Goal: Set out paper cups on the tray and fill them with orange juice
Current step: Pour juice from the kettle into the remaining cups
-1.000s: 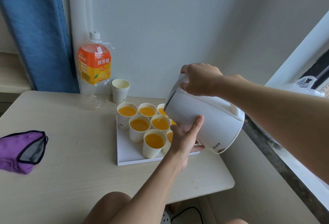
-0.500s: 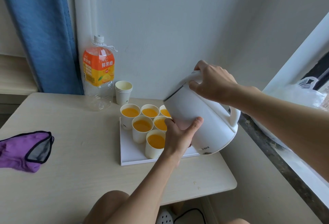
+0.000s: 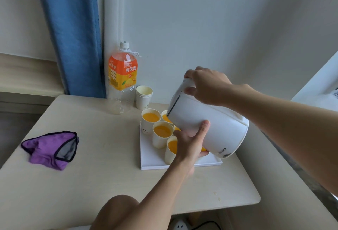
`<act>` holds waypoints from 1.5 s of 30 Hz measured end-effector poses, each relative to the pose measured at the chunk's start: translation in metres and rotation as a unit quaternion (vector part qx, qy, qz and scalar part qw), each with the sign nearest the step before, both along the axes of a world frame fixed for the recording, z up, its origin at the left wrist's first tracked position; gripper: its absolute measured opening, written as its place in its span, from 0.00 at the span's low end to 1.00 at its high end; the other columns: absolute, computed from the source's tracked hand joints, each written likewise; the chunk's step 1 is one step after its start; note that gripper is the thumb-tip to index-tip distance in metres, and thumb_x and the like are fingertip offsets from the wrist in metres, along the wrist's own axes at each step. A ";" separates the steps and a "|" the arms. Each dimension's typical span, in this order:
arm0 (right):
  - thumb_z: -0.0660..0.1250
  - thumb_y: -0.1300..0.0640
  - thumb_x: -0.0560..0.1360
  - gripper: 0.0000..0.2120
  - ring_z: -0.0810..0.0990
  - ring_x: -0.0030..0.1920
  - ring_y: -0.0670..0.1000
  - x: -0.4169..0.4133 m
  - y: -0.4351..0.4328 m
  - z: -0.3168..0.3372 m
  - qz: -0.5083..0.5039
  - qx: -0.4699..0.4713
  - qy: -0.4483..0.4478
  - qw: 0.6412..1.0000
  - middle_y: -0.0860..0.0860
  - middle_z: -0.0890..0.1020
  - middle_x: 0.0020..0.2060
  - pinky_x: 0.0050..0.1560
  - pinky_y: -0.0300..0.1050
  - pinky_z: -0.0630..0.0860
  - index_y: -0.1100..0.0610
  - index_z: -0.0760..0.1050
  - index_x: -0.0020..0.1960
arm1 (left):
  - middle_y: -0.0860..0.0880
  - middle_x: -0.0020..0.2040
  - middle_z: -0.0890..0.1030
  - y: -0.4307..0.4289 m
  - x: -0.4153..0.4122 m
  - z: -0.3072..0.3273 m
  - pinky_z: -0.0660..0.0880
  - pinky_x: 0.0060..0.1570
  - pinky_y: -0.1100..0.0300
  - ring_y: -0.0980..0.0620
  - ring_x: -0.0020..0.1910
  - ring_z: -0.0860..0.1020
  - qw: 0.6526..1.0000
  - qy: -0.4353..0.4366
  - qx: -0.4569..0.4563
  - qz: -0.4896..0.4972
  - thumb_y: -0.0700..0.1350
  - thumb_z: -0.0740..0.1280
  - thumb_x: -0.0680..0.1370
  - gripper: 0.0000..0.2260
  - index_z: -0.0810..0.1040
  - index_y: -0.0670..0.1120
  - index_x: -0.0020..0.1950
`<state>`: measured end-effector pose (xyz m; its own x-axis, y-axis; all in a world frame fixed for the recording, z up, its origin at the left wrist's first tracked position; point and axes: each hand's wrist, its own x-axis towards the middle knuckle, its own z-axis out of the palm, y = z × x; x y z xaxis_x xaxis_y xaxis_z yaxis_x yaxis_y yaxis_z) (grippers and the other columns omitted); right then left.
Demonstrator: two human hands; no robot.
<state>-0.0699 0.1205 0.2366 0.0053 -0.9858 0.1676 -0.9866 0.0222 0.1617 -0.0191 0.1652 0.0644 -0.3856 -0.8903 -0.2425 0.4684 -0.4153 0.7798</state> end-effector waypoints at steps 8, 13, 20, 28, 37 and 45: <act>0.64 0.47 0.80 0.20 0.76 0.59 0.57 0.009 -0.007 -0.001 0.005 0.017 0.035 0.999 0.52 0.75 0.62 0.46 0.46 0.66 0.50 0.70 0.70 | 0.45 0.69 0.76 -0.001 -0.004 -0.004 0.85 0.40 0.47 0.40 0.63 0.81 0.999 0.032 0.021 -0.015 0.71 0.82 0.50 0.54 0.71 0.53 0.70; 0.64 0.48 0.80 0.19 0.76 0.58 0.57 0.008 -0.008 -0.001 0.001 0.016 0.035 0.999 0.52 0.75 0.61 0.45 0.46 0.66 0.50 0.70 0.70 | 0.46 0.67 0.78 -0.003 -0.005 -0.004 0.85 0.42 0.45 0.40 0.63 0.81 0.999 0.035 0.019 -0.023 0.71 0.82 0.49 0.55 0.69 0.52 0.72; 0.65 0.48 0.79 0.19 0.76 0.57 0.57 0.004 -0.005 -0.002 -0.003 0.011 0.036 0.999 0.52 0.76 0.60 0.46 0.46 0.68 0.50 0.71 0.69 | 0.44 0.68 0.77 -0.002 -0.007 -0.006 0.85 0.44 0.43 0.39 0.64 0.80 0.999 0.032 0.012 -0.034 0.71 0.82 0.51 0.53 0.70 0.53 0.71; 0.65 0.49 0.79 0.18 0.77 0.56 0.57 0.003 -0.003 -0.001 0.000 0.012 0.041 0.999 0.52 0.76 0.60 0.45 0.45 0.68 0.50 0.72 0.68 | 0.42 0.69 0.74 0.000 -0.010 -0.007 0.85 0.42 0.45 0.39 0.64 0.80 0.998 0.038 0.010 -0.047 0.71 0.82 0.52 0.51 0.72 0.53 0.70; 0.64 0.48 0.77 0.19 0.77 0.55 0.58 0.001 0.001 0.001 -0.018 -0.007 0.020 1.000 0.52 0.77 0.58 0.43 0.46 0.68 0.51 0.72 0.66 | 0.46 0.68 0.77 -0.002 -0.005 -0.005 0.85 0.42 0.44 0.41 0.62 0.81 0.999 0.010 -0.019 -0.040 0.70 0.81 0.57 0.47 0.72 0.52 0.70; 0.64 0.47 0.75 0.19 0.73 0.49 0.56 -0.010 0.002 0.007 -0.079 -0.065 -0.063 0.993 0.52 0.77 0.56 0.44 0.46 0.67 0.51 0.71 0.64 | 0.56 0.59 0.79 -0.018 0.012 0.010 0.85 0.46 0.42 0.56 0.55 0.81 0.991 -0.103 -0.082 0.001 0.63 0.79 0.64 0.37 0.66 0.48 0.63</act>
